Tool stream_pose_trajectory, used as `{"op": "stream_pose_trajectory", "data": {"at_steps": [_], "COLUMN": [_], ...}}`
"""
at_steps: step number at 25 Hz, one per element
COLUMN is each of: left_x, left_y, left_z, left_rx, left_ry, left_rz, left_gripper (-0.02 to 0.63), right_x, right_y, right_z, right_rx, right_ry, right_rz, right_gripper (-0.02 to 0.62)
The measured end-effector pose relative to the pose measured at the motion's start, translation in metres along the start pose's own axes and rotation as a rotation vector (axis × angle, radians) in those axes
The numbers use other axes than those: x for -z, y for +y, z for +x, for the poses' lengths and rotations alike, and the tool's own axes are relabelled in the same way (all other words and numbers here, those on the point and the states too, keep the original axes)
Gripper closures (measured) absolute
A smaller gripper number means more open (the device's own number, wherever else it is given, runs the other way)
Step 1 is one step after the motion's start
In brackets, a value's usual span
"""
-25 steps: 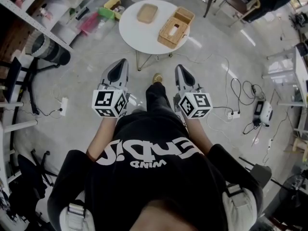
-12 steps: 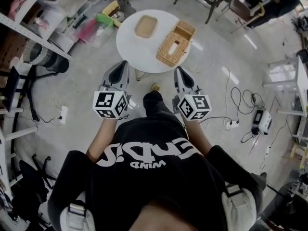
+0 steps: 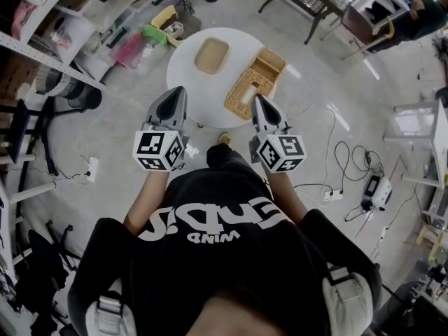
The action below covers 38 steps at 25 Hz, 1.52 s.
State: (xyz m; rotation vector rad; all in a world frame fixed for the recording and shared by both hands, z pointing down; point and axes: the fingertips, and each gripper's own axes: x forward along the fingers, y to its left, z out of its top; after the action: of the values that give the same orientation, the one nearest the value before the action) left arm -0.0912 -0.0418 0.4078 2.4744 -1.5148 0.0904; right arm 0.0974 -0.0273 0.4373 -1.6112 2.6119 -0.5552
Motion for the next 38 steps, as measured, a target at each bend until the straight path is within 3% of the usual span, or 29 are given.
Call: {"op": "stream_pose_trajectory", "data": {"at_steps": [15, 26, 34, 38], "left_x": [-0.017, -0.023, -0.025, -0.024], "left_y": [0.013, 0.040, 0.048, 0.052], "left_z": [0.075, 0.108, 0.128, 0.136], "left_rx": [-0.059, 0.031, 0.067, 0.076], "left_ry": [-0.003, 0.022, 0.019, 0.027], "left_rz": [0.007, 0.020, 0.023, 0.020], "left_gripper": [0.607, 0.607, 0.607, 0.607], "right_x": [-0.026, -0.032, -0.035, -0.035], "right_y": [-0.048, -0.049, -0.052, -0.054], "right_z": [0.071, 0.100, 0.120, 0.131], "right_rx": [-0.068, 0.019, 0.027, 0.018], "right_ry": [0.029, 0.002, -0.006, 0.001], "right_rz": [-0.011, -0.004, -0.002, 0.011], "right_gripper": [0.597, 0.597, 0.597, 0.534]}}
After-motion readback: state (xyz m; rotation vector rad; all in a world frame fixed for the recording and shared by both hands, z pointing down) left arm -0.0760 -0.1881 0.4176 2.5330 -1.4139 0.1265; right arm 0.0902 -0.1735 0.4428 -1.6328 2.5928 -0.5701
